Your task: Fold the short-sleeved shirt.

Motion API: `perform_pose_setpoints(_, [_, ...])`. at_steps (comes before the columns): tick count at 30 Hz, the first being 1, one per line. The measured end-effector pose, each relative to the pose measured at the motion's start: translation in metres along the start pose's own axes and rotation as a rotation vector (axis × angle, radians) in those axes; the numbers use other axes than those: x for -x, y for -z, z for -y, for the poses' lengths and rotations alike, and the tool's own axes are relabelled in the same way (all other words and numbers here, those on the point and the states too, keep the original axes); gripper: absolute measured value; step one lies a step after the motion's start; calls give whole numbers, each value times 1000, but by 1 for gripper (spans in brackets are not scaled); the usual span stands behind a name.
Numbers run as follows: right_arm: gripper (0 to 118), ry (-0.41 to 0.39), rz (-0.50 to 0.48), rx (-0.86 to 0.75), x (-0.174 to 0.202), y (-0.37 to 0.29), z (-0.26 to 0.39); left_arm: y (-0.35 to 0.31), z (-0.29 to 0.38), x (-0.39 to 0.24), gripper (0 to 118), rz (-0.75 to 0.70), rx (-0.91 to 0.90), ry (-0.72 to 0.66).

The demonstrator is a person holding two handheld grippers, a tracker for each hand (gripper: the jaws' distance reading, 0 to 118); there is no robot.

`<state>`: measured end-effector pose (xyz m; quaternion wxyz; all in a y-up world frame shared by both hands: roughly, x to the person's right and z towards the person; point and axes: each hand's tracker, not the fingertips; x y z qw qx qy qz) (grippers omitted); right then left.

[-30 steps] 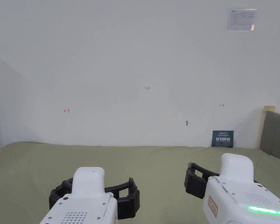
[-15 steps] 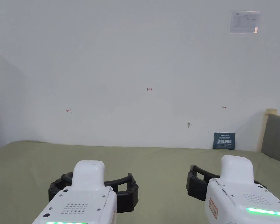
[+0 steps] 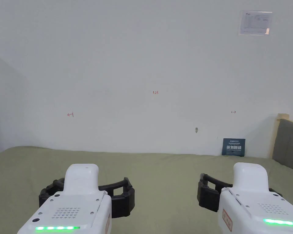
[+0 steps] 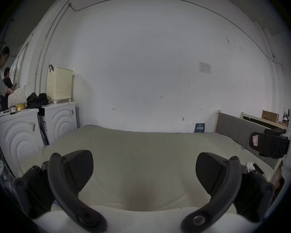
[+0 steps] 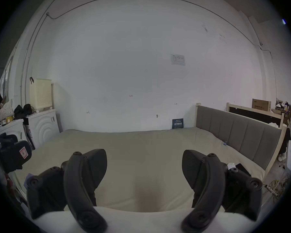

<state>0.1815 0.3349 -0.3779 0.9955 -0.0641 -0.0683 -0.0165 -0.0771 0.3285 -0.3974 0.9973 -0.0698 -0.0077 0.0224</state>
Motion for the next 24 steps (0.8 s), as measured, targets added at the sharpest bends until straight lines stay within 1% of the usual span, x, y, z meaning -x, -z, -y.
perform_pose_setpoints(3, [96,-19,10,-1,2,0,0,1,0,0,118,4,3,1])
perform_pose_setpoints(6, [96,-18,9,-4,2,0,-1,1,0,-1,118,5,6,5])
perform_pose_setpoints(12, [96,7,-9,-10,-4,-1,-4,1,0,1,118,5,4,0])
perform_pose_setpoints(14, [96,20,-49,15,-8,1,-5,1,0,1,118,2,5,3])
perform_pose_setpoints(16, [95,24,-36,1,-9,1,-4,0,0,1,118,6,1,2])
perform_pose_setpoints(17, [95,15,-2,1,-8,1,-4,0,0,1,118,7,-1,2])
perform_pose_setpoints(19, [95,24,-6,-9,-9,0,-3,0,0,0,118,9,1,0])
perform_pose_setpoints(22, [96,58,-45,-46,-12,-4,-1,0,1,0,118,7,4,2])
perform_pose_setpoints(24, [96,61,-30,-58,-10,-4,-1,0,2,0,118,7,6,0])
